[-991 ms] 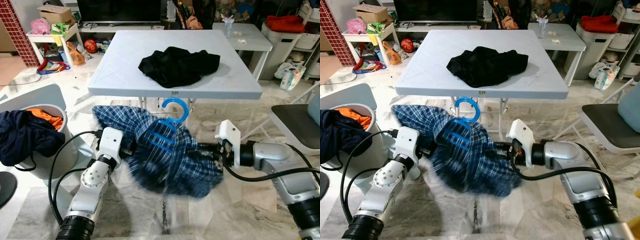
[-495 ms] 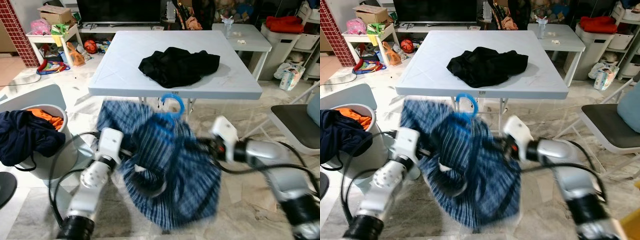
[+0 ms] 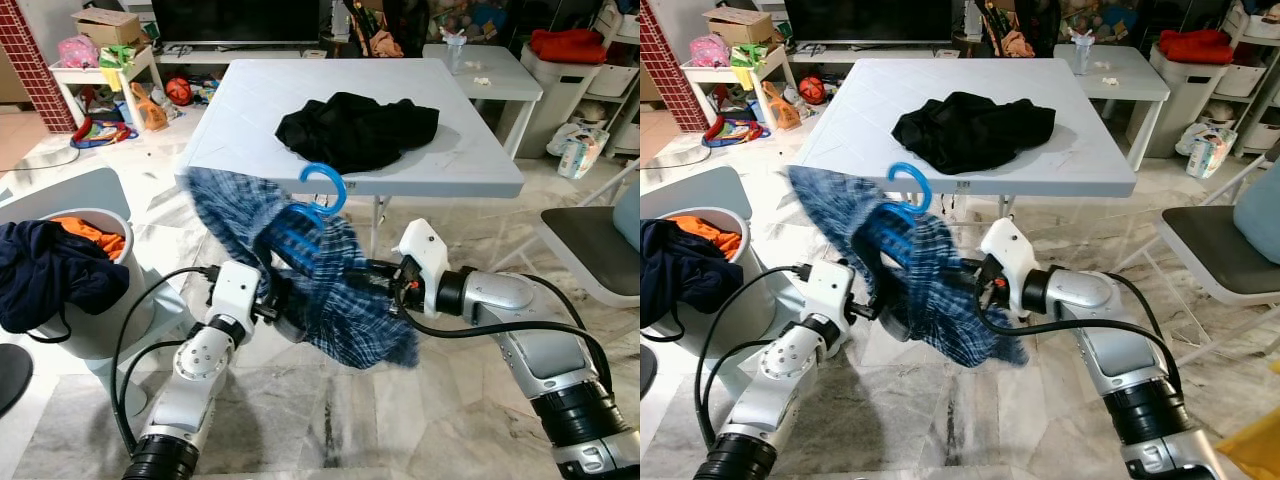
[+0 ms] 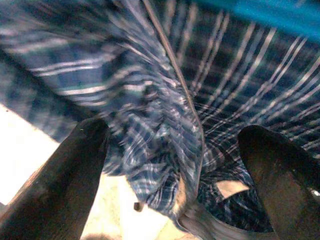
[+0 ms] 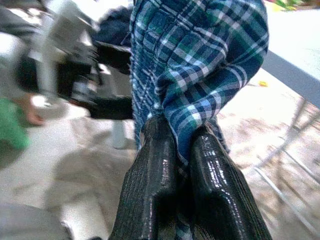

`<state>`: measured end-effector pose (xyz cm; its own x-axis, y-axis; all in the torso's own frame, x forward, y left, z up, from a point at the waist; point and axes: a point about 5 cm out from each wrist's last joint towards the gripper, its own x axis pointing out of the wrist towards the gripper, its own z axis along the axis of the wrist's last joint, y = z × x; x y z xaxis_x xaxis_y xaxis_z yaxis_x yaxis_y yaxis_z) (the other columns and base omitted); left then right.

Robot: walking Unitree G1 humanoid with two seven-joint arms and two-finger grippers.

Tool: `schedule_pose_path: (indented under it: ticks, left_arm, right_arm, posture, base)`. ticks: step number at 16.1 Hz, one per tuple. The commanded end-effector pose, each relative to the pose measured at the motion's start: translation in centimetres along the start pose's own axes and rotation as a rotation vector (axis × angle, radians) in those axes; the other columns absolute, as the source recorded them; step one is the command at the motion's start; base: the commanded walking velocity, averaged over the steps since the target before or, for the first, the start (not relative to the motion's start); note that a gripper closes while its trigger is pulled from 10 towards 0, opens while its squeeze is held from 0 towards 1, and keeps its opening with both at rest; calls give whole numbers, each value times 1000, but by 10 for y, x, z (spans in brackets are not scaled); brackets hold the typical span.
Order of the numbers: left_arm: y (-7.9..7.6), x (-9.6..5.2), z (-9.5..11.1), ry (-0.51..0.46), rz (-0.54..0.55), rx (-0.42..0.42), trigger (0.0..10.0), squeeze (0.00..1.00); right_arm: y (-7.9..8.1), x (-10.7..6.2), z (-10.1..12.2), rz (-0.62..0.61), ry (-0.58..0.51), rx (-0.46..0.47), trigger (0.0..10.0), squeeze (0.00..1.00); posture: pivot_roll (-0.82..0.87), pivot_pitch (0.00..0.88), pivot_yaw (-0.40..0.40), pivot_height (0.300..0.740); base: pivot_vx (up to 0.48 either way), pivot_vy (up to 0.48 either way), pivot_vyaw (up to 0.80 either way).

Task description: Hang hanger

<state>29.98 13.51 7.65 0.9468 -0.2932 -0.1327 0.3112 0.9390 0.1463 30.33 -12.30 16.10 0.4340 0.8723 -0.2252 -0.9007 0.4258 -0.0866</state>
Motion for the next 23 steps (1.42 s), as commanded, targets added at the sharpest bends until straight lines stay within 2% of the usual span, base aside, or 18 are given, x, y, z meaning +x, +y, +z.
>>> schedule_pose_path:
  ticks: [1,3,4,6,7,9,10,11,13,15,18,20,23]
  left_arm:
    - [6,3,2,2,19,11,10000,0]
    - [13,4,4,-1,57,24,10000,0]
    - [24,4,5,-3,106,39,10000,0]
    - [48,3,8,-4,187,46,10000,0]
    - [52,3,9,-7,195,47,10000,0]
    - [54,2,11,-8,195,47,10000,0]
    - [51,1,8,4,173,44,10000,0]
    - [47,0,5,11,154,37,10000,0]
    - [42,-2,4,10,128,35,10000,0]
    - [48,-6,0,27,131,21,10000,0]
    - [60,-9,1,31,162,35,10000,0]
    - [68,-10,3,31,189,37,10000,0]
    - [73,-11,4,32,205,19,10000,0]
  right_arm:
    - [13,-5,17,114,-50,-17,10000,0]
    - [22,-14,16,202,-24,-11,10000,0]
    - [23,-22,10,234,15,-11,10000,0]
    - [15,-33,-3,211,105,-29,10000,0]
    - [10,-35,-7,175,140,-56,10000,0]
    - [-10,-35,-18,20,254,-181,10000,0]
    - [-25,-35,-24,-92,336,-294,10000,0]
    - [-31,-36,-28,-125,384,-350,10000,0]
    - [-32,-43,-37,-91,446,-402,10000,0]
    - [-40,-59,-43,-70,486,-411,10000,0]
    - [-52,-79,-38,-32,469,-415,10000,0]
    - [-51,-104,-29,68,432,-351,10000,0]
    - [-50,-138,-14,172,376,-270,10000,0]
  posture:
    - [-98,0,14,740]
    - [-100,0,14,740]
    - [-100,0,12,740]
    - [-99,0,11,740]
    - [-98,0,10,740]
    - [-95,0,12,740]
    - [-91,0,9,740]
    - [-90,0,9,740]
    - [-86,0,7,740]
    - [-81,0,3,740]
    - [-83,0,4,740]
    - [-84,0,4,740]
    - [-91,0,10,740]
  base:
    - [0,0,0]
    - [0,0,0]
    - [0,0,0]
    - [0,0,0]
    - [0,0,0]
    - [0,0,0]
    - [0,0,0]
    - [0,0,0]
    - [0,0,0]
    - [0,0,0]
    - [0,0,0]
    - [0,0,0]
    - [0,0,0]
